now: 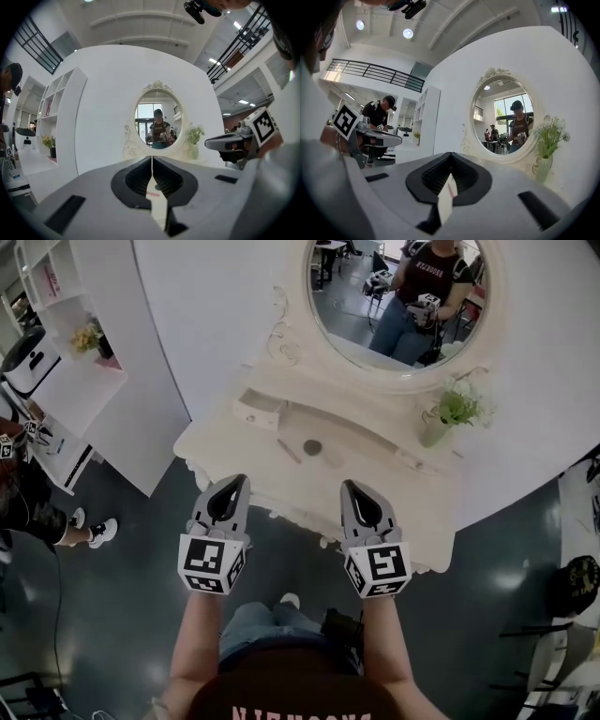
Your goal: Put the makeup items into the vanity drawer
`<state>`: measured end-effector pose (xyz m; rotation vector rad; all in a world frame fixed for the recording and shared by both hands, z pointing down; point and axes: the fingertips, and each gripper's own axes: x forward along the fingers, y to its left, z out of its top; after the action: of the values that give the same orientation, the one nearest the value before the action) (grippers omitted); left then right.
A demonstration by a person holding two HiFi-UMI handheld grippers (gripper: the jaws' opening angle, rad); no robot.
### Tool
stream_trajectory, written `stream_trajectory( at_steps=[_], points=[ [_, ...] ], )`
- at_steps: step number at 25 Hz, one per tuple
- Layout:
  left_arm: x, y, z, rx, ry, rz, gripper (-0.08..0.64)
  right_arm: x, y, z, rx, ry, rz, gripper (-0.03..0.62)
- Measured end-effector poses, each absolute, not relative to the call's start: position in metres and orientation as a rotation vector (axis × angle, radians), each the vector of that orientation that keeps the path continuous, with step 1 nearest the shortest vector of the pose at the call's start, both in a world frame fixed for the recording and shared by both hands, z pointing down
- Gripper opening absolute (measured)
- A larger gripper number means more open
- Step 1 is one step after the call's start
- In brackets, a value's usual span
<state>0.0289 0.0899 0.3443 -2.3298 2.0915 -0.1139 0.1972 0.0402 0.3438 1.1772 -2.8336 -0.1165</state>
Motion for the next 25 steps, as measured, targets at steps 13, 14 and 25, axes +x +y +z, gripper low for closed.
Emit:
stream_trajectory(
  at_steps=[13,14,25],
  points=[
    [0.008,-0.004,0.379,-2.435,2.079,-0.138,0.006,0.196,-0.041,0.386,1.28,-2.67,-0.062,-0.002],
    [0.006,-0.014,0.38,-2.447,2.065,-0.143,0.006,0.195,-0.049,0.39,1.293,-2.657,-0.049,-0.002],
    [-0.02,-0.122,0.407,-2.599,1.935,-0.224,0.006,0.174,-0.132,0.425,1.428,-2.523,0.076,-0.002]
  ],
)
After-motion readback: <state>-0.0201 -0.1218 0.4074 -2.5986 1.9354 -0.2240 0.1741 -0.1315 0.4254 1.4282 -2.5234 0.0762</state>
